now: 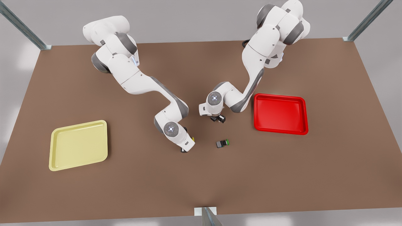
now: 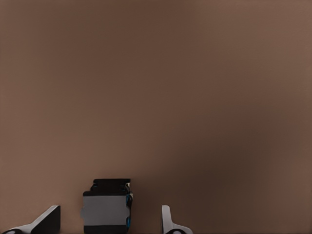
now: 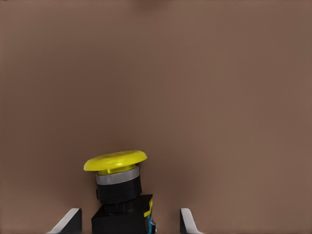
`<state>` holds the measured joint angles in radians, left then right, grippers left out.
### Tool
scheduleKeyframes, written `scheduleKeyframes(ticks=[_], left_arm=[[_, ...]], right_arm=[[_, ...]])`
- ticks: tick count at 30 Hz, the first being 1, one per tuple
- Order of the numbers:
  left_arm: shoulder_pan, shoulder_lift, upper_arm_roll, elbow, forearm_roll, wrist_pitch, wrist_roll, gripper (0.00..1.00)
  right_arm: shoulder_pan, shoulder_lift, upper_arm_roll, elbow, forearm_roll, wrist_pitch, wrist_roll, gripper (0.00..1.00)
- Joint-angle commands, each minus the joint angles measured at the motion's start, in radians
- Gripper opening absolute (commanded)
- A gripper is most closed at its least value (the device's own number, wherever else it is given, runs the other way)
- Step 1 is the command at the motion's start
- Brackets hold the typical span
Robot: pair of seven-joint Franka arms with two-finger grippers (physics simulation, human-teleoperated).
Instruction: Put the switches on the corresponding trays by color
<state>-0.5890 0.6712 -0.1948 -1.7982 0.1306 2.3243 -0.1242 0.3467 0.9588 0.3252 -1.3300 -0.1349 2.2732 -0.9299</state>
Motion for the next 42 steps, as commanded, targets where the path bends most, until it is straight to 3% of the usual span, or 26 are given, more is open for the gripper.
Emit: scheduleKeyframes(ticks=[1, 4, 5, 7, 8, 9, 12, 18, 23, 29, 34, 39, 40, 41, 42], left_arm=[[0.000, 0.001, 0.000, 0.000, -0.003, 0.000, 0.000, 1.00], [0.000, 0.002, 0.000, 0.003, -0.003, -0.008, 0.002, 0.94], [0.000, 0.002, 0.002, 0.005, -0.002, -0.014, 0.002, 0.90], [0.000, 0.002, 0.002, 0.006, -0.002, -0.022, 0.002, 0.85], [0.000, 0.002, 0.002, 0.006, -0.002, -0.023, 0.002, 0.85], [0.000, 0.002, 0.002, 0.008, -0.002, -0.023, 0.002, 0.83], [0.000, 0.010, 0.002, 0.020, -0.002, -0.023, 0.002, 0.81], [0.000, 0.010, 0.000, 0.020, -0.002, -0.023, 0.002, 0.75], [0.000, 0.013, 0.000, 0.022, -0.002, -0.023, 0.003, 0.71], [-0.002, 0.010, 0.000, 0.043, -0.002, -0.085, 0.003, 0.71], [-0.003, 0.024, 0.000, 0.077, -0.002, -0.082, 0.002, 0.69], [-0.003, 0.033, 0.000, 0.076, -0.002, -0.082, 0.006, 0.61], [-0.003, 0.033, 0.000, 0.076, -0.002, -0.083, 0.005, 0.59], [-0.003, 0.031, 0.000, 0.076, -0.002, -0.085, 0.005, 0.59], [-0.003, 0.030, 0.000, 0.076, -0.002, -0.085, 0.003, 0.58]], right_arm=[[0.000, 0.000, 0.000, 0.000, -0.002, 0.000, 0.000, 0.67], [0.000, 0.000, 0.000, 0.000, -0.002, 0.003, 0.000, 0.66], [0.000, 0.001, 0.000, 0.000, 0.000, 0.003, 0.000, 0.59], [0.000, 0.003, 0.000, 0.000, -0.002, 0.003, -0.001, 0.56], [0.000, 0.005, 0.000, 0.000, 0.000, 0.003, -0.001, 0.53], [0.000, 0.005, 0.000, 0.000, 0.003, 0.002, -0.001, 0.42], [0.000, 0.001, 0.000, 0.002, 0.006, -0.003, -0.001, 0.34], [-0.044, -0.057, 0.005, -0.005, 0.006, -0.057, 0.045, 0.41], [-0.190, -0.199, 0.006, -0.040, 0.005, -0.273, -0.015, 0.43], [-0.618, -0.560, 0.006, -0.529, 0.000, -0.190, -0.400, 0.43], [-0.747, -0.575, -0.028, -0.663, -0.134, -0.024, -0.461, 0.43], [-0.825, -0.499, -0.049, -0.669, -0.195, 0.054, -0.488, 0.43], [-0.825, -0.497, -0.049, -0.669, -0.195, 0.055, -0.488, 0.44], [-0.824, -0.497, -0.061, -0.667, -0.196, 0.055, -0.489, 0.51], [-0.828, -0.482, -0.063, -0.666, -0.195, 0.065, -0.488, 0.88]])
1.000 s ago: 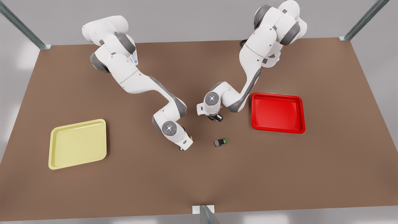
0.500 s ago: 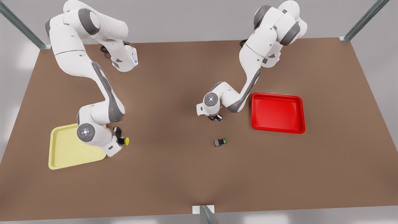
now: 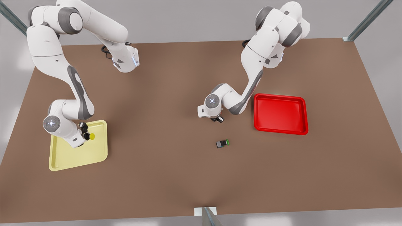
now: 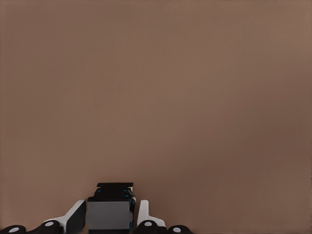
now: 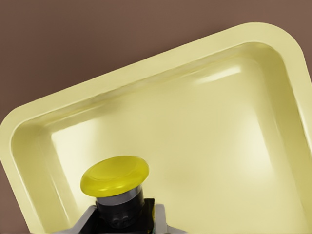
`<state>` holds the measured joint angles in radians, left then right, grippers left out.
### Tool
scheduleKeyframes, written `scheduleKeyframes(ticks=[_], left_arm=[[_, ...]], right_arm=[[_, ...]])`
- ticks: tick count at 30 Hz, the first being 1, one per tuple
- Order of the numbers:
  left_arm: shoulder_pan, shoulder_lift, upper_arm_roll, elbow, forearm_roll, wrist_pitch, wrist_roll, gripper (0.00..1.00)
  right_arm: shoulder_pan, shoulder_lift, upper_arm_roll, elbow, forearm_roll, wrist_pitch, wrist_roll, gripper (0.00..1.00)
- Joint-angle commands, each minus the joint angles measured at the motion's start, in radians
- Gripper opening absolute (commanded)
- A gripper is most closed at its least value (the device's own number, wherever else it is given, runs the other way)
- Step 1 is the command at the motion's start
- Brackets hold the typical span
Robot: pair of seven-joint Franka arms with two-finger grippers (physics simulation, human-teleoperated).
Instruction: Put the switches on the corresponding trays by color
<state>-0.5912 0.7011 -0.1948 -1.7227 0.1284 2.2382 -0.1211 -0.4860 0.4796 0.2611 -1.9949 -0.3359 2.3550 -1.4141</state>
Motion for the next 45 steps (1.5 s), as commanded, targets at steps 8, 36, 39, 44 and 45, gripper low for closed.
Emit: scheduleKeyframes(ticks=[8, 36, 39, 44, 45], left_arm=[[-0.001, 0.000, 0.000, 0.002, 0.002, 0.000, 0.000, 0.53], [0.249, -0.351, 0.224, -0.313, -0.001, -0.181, 0.150, 0.50], [0.275, -0.385, 0.273, -0.431, -0.035, -0.088, 0.192, 0.51], [0.277, -0.400, 0.314, -0.549, -0.064, 0.021, 0.196, 0.93], [0.277, -0.410, 0.316, -0.566, -0.064, 0.009, 0.198, 1.00]], right_arm=[[0.020, -0.123, 0.012, 0.158, 0.179, -0.354, 0.041, 1.00], [0.632, -0.699, -0.269, 0.352, 0.288, -0.841, 1.477, 1.00], [0.635, -0.743, -0.275, 0.306, 0.293, -0.872, 1.477, 1.00], [0.633, -0.748, -0.276, 0.306, 0.296, -0.882, 1.475, 1.00], [0.635, -0.748, -0.276, 0.306, 0.296, -0.881, 1.475, 1.00]])
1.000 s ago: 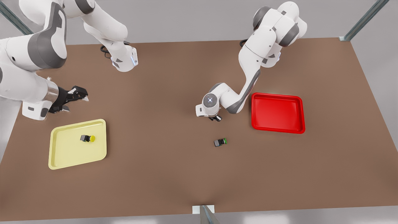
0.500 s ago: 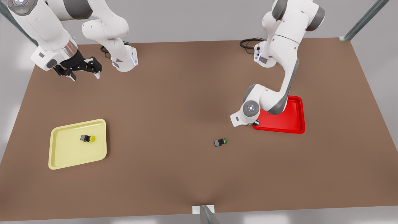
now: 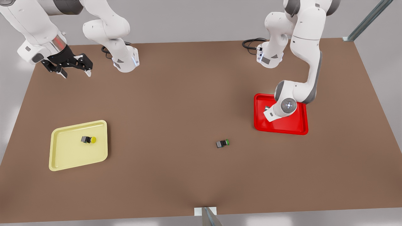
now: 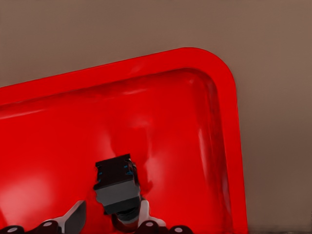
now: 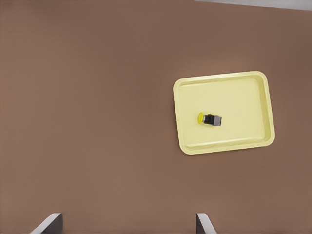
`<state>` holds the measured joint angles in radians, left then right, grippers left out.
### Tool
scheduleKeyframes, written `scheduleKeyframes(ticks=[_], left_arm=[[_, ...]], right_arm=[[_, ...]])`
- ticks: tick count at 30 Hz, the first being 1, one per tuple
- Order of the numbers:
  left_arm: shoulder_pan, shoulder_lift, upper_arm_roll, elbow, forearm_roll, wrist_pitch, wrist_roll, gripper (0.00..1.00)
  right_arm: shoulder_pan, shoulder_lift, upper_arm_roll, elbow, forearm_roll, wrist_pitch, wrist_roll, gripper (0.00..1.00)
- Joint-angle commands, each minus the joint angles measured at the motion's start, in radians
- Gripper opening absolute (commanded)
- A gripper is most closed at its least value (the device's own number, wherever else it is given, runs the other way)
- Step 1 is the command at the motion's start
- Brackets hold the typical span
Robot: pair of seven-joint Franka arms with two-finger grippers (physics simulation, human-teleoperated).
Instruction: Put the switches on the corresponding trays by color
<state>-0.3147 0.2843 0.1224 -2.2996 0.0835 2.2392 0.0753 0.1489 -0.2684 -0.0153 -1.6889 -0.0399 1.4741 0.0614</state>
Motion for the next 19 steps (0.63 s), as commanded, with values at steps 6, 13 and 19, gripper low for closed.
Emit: scheduleKeyframes(ticks=[6, 13, 19], left_arm=[[0.000, -0.011, 0.014, 0.061, -0.045, -0.087, -0.015, 1.00], [0.174, -0.083, -0.198, 0.812, -0.074, -0.593, -0.164, 1.00], [0.187, -0.059, -0.234, 0.844, -0.051, -0.656, -0.161, 1.00]], right_arm=[[0.000, -0.002, 0.000, 0.003, 0.000, 0.002, -0.002, 1.00], [-0.003, 0.003, -0.043, 0.008, 0.032, 0.003, 0.000, 1.00], [-0.002, -0.015, -0.063, 0.008, 0.032, -0.021, -0.003, 1.00]])
